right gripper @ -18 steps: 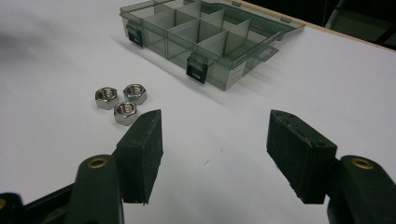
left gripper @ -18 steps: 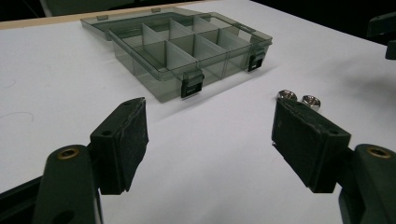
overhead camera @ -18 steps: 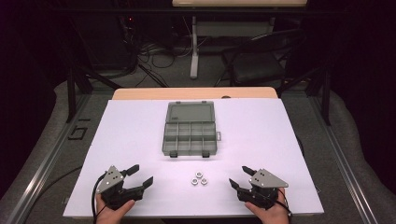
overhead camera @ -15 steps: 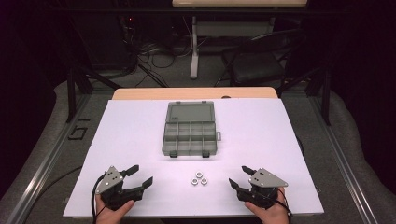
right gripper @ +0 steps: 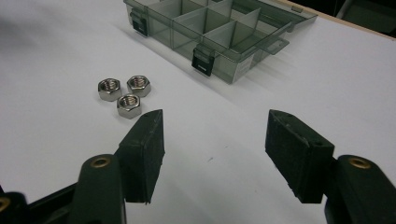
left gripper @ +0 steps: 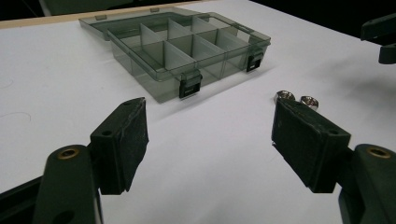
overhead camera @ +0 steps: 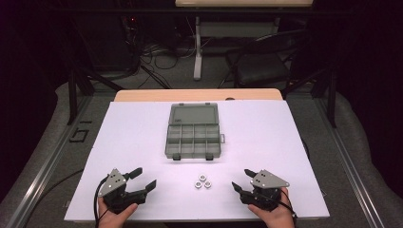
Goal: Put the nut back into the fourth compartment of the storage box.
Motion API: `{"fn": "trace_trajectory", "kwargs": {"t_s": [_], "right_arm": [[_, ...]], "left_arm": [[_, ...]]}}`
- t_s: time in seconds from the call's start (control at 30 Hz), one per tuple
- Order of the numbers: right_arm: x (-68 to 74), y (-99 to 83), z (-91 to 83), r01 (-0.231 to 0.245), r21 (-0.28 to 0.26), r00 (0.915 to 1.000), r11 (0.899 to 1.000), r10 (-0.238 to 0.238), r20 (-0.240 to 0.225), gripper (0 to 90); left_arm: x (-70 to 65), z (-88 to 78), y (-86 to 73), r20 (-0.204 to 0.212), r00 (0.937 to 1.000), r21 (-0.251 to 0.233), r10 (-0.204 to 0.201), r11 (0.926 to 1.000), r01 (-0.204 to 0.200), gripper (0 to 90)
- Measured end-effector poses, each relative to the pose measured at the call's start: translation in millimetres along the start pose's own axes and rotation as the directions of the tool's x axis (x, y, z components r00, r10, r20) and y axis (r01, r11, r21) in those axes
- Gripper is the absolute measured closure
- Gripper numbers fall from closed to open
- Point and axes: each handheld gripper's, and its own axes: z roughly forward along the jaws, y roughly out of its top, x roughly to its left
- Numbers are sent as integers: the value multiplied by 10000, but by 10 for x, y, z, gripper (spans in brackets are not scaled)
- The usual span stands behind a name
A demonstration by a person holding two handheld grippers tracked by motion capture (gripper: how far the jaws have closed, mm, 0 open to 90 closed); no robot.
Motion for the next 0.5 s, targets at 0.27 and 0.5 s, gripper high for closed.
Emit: {"fn": "trace_trajectory", "kwargs": {"t_s": [0.27, 0.5], "right_arm": [[2, 147, 32, 442, 20, 9990, 9990, -442, 1, 392], [65, 320, 183, 587, 338, 9973, 9977, -571, -454, 417]], "left_arm": [[3, -30, -5, -112, 9999, -40, -45, 10000, 45, 273], [9, -24, -10, -100, 9997, 12, -227, 9997, 227, 266]]}}
